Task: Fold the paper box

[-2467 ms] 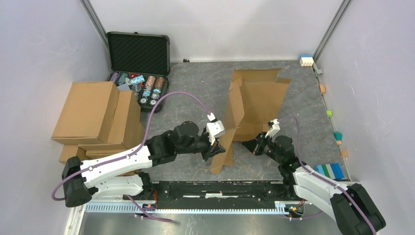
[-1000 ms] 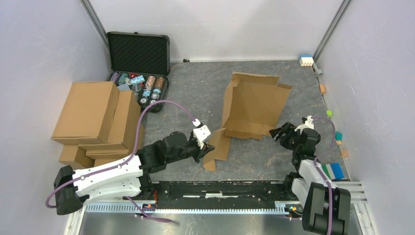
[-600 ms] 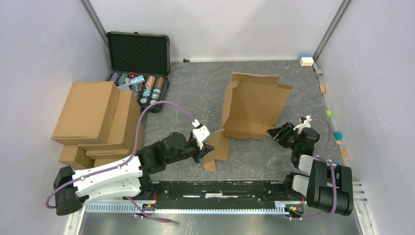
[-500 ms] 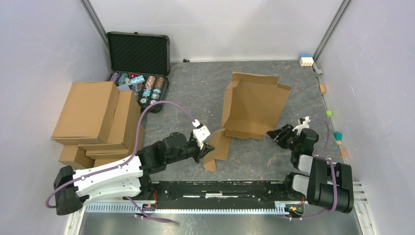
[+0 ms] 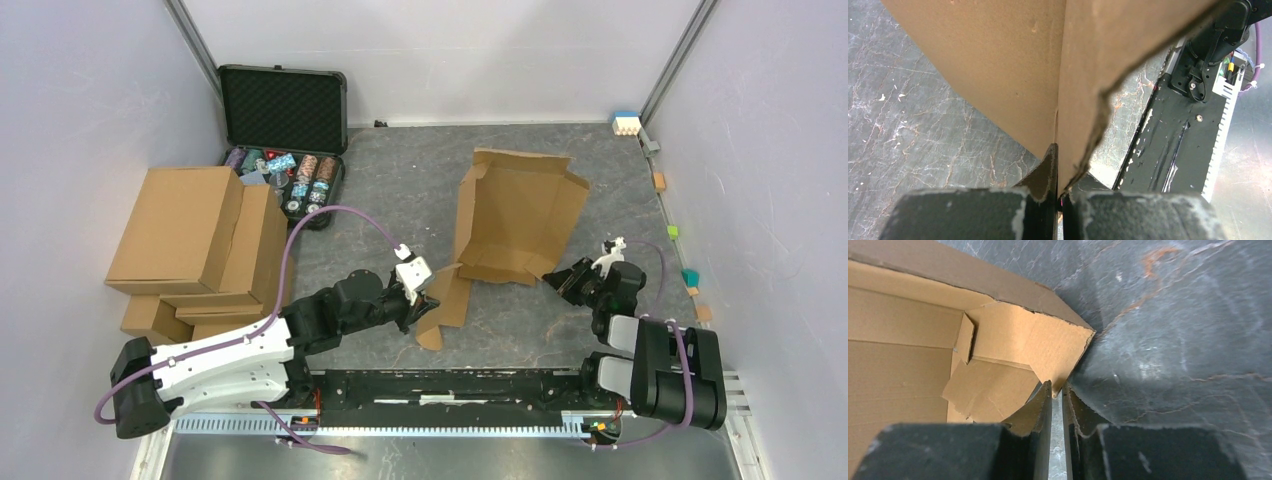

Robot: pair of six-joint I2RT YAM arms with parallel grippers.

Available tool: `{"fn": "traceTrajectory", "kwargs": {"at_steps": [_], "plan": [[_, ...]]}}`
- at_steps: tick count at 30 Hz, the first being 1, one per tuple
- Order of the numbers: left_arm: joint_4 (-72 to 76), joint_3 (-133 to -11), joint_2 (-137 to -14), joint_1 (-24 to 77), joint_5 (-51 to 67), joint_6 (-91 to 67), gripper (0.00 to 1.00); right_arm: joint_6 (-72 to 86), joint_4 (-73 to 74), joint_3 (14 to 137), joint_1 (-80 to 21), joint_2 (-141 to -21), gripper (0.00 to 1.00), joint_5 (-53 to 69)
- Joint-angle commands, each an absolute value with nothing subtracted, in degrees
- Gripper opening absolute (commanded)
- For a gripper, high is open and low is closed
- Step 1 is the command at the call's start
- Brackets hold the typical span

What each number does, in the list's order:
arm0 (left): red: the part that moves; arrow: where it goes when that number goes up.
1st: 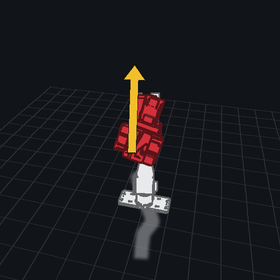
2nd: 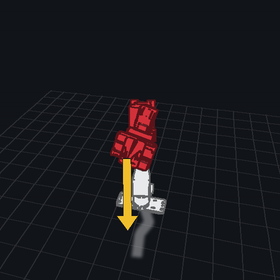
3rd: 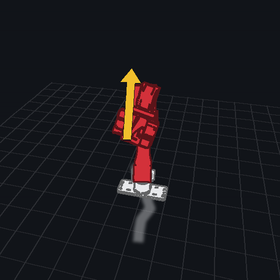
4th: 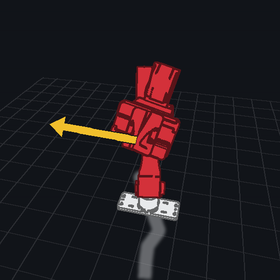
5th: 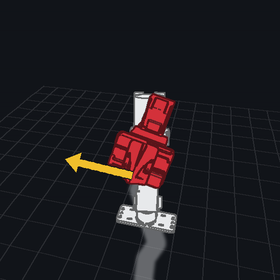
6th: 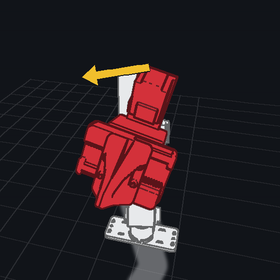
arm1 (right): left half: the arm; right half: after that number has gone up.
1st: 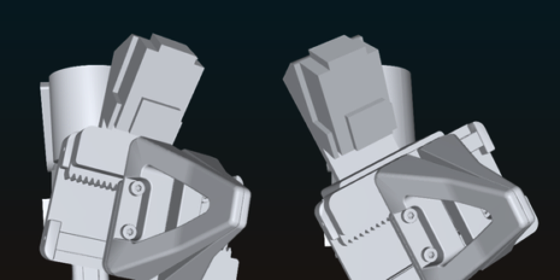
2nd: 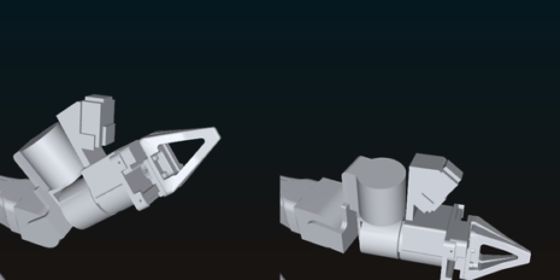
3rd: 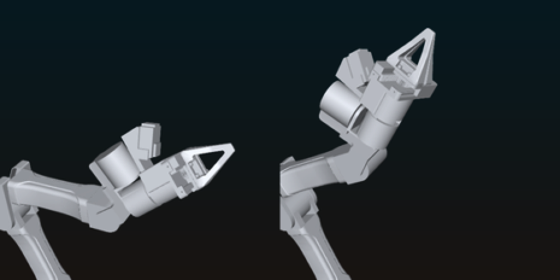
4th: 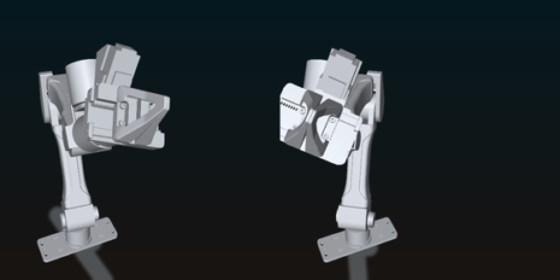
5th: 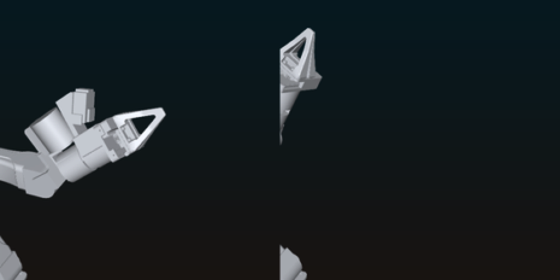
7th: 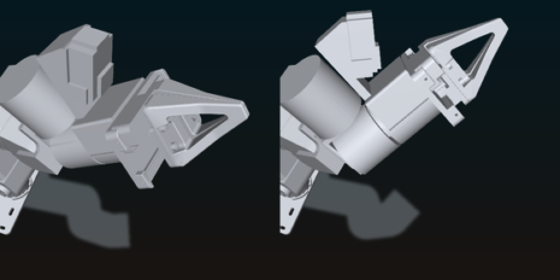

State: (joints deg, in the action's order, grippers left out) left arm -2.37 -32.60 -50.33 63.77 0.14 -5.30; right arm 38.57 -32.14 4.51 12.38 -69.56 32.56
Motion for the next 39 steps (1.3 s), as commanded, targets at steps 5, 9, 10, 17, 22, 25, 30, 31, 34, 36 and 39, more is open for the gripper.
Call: {"fn": "traceTrajectory", "kwargs": {"at_steps": [5,9,10,17,22,25,30,31,34,36,39], "plan": [[-3.8,-33.5,-51.9,64.1,2.0,-7.7,0.02,40.5,-37.1,6.5,5.6,-70.8,0.18,32.4],[-3.8,-33.5,-52.1,64.1,1.9,-7.8,0.02,40.7,-36.4,6.9,4.2,-69.2,0.2,31.3],[-3.9,-33.5,-52.0,64.2,1.8,-7.8,0.02,40.0,-35.4,7.2,4.2,-68.7,0.22,31.0],[-4.4,-33.6,-51.7,64.1,0.7,-7.8,0.02,35.2,-25.9,7.2,4.7,-61.4,0.47,24.7],[-4.4,-33.7,-51.1,64.1,0.4,-7.6,0.02,31.6,-20.4,7.0,8.2,-55.7,0.69,19.7],[-4.5,-33.6,-51.2,64.1,0.4,-7.6,0.02,30.8,-20.1,7.8,10.9,-54.3,0.85,19.8],[-4.5,-33.5,-50.8,64.2,0.5,-7.7,0.02,30.4,-23.1,12.3,11.9,-58.8,0.98,22.3],[-4.4,-33.4,-50.7,64.1,0.5,-7.7,0.02,28.1,-24.1,13.3,11.8,-60.1,0.98,23.5],[-4.2,-33.3,-50.7,64.1,0.4,-7.8,0.02,24.3,-35.1,11.3,11.9,-61.4,0.98,26.5],[-3.9,-33.2,-50.8,64.1,0.7,-7.7,0.02,23.6,-41.8,9.0,11.8,-61.6,0.98,27.1],[-3.6,-33.2,-51.1,64.1,1.0,-7.7,0.02,23.1,-46.3,10.6,11.7,-66.8,0.98,29.3]]}}
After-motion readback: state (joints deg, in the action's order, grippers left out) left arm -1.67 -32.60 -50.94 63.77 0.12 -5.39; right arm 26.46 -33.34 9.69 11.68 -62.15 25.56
